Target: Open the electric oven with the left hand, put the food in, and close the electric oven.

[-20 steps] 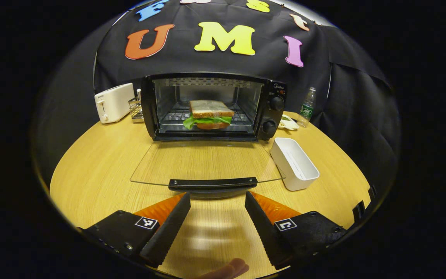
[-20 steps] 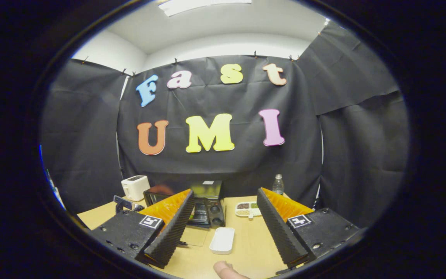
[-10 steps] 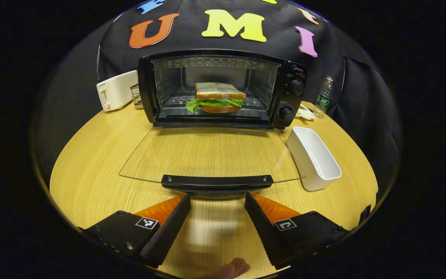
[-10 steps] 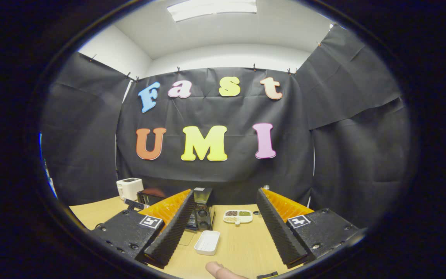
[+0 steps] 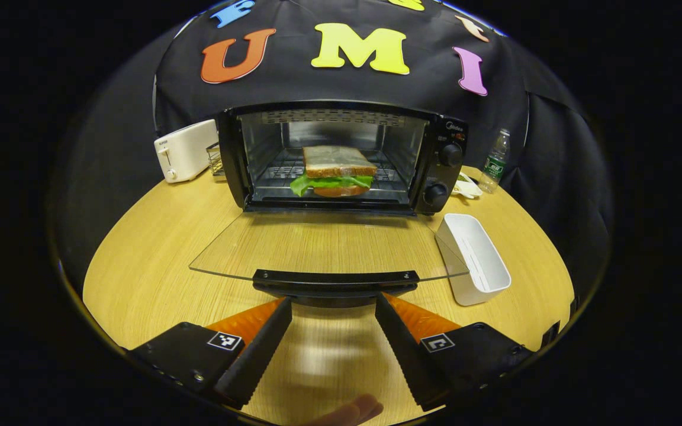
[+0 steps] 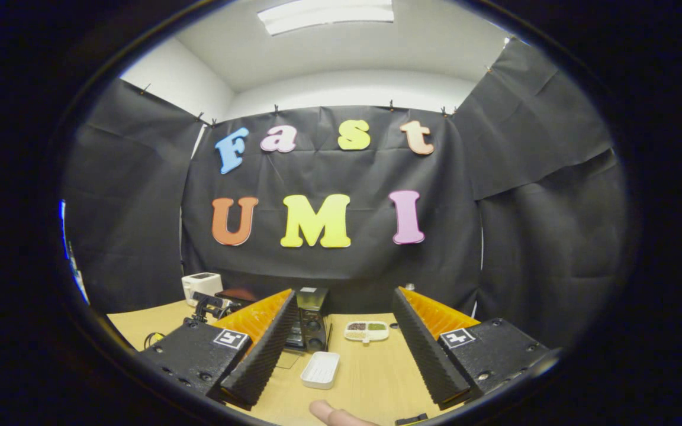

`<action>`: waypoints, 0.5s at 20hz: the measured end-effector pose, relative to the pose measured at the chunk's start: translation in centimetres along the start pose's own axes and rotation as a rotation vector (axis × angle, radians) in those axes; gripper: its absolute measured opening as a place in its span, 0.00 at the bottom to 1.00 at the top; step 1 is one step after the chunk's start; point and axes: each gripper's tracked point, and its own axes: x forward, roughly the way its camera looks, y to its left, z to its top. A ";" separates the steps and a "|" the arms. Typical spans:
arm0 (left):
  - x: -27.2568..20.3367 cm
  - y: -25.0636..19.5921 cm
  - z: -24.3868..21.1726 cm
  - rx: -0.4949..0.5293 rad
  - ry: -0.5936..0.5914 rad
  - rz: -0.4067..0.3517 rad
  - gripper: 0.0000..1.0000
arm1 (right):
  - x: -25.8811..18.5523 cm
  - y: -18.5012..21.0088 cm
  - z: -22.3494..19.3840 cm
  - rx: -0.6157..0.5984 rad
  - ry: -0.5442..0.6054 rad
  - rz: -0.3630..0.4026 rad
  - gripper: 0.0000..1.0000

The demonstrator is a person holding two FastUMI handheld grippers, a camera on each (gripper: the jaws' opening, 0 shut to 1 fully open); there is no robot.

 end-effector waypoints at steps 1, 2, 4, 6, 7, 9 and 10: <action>-0.2 0.0 0.5 0.002 -0.013 0.002 0.94 | 0.0 -0.1 -0.1 -0.001 0.003 -0.003 0.99; -0.4 0.1 1.0 0.007 -0.030 0.005 0.94 | 0.0 0.0 -0.4 -0.001 0.009 -0.004 0.99; -0.8 0.1 2.5 0.018 -0.068 0.009 0.94 | 0.3 0.2 -0.8 -0.001 0.024 -0.003 0.99; -1.1 0.3 4.2 0.029 -0.110 0.013 0.95 | 0.6 0.3 -1.1 -0.005 0.035 -0.005 0.99; -1.2 0.3 5.2 0.031 -0.133 0.010 0.95 | 0.7 0.3 -1.2 -0.005 0.038 -0.006 0.99; -1.4 0.3 7.7 0.037 -0.187 -0.002 0.95 | 0.6 0.3 -1.3 -0.004 0.044 -0.006 1.00; -1.3 0.4 9.2 0.033 -0.213 -0.009 0.95 | 0.7 0.3 -1.5 -0.006 0.046 -0.008 1.00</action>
